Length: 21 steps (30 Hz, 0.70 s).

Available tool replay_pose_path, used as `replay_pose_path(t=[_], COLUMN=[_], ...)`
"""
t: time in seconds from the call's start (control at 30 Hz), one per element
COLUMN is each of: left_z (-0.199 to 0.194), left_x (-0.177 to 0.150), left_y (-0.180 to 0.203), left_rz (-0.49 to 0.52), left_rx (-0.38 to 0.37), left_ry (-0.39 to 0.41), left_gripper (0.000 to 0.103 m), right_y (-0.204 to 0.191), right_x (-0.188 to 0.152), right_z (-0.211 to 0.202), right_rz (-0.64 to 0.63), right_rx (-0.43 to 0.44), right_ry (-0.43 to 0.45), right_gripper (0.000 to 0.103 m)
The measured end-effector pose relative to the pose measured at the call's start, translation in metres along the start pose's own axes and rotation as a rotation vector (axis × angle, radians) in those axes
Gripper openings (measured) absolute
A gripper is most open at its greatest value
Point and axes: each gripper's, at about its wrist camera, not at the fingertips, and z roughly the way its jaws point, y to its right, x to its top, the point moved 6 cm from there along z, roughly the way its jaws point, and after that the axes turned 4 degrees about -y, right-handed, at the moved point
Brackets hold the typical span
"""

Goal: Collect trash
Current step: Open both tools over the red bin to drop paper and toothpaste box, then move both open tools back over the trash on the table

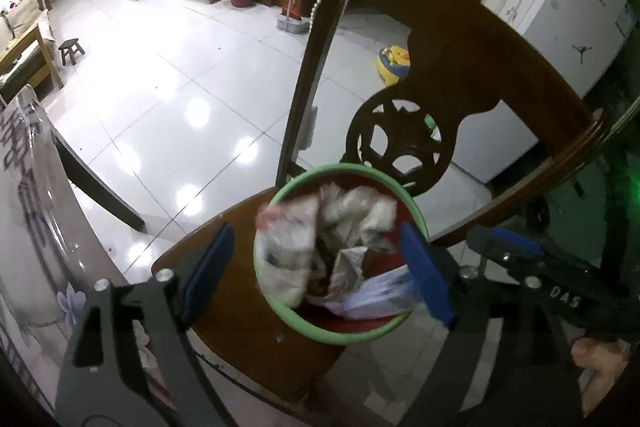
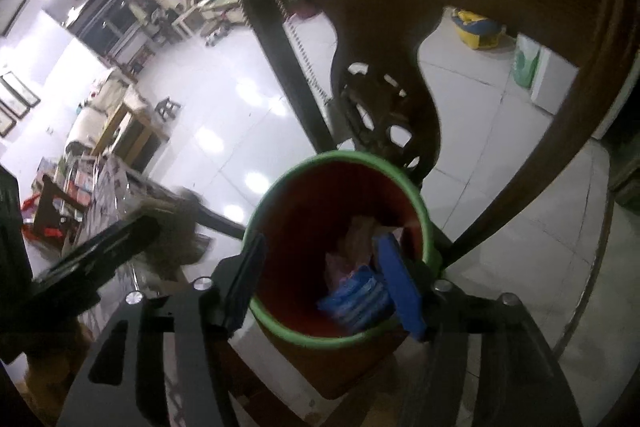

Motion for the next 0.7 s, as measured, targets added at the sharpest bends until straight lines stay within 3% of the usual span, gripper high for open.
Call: replay_pose_path(t=[0.13, 0.33, 0.53, 0.7], left_z=[-0.01, -0.055, -0.12, -0.177], left_x=[-0.003, -0.019, -0.064, -0.108], left_y=[-0.006, -0.022, -0.052, -0.107], left_rz=[-0.02, -0.06, -0.075, -0.177], left_rx=[-0.024, -0.024, 0.022, 0.083], left_ry=[-0.005, 0.048, 0.11, 0.16], left_gripper=[0.082, 0.082, 0.082, 0.082], right_y=[-0.003, -0.028, -0.088, -0.156], right_x=[-0.003, -0.017, -0.052, -0.1], right_z=[-0.009, -0.023, -0.02, -0.006], right_rz=[-0.006, -0.055, -0.197, -0.315], right_rx=[-0.009, -0.002, 0.029, 0.1], right_ry=[0.011, 0.017, -0.035, -0.119], right_gripper=[0.059, 0.059, 0.059, 0.059])
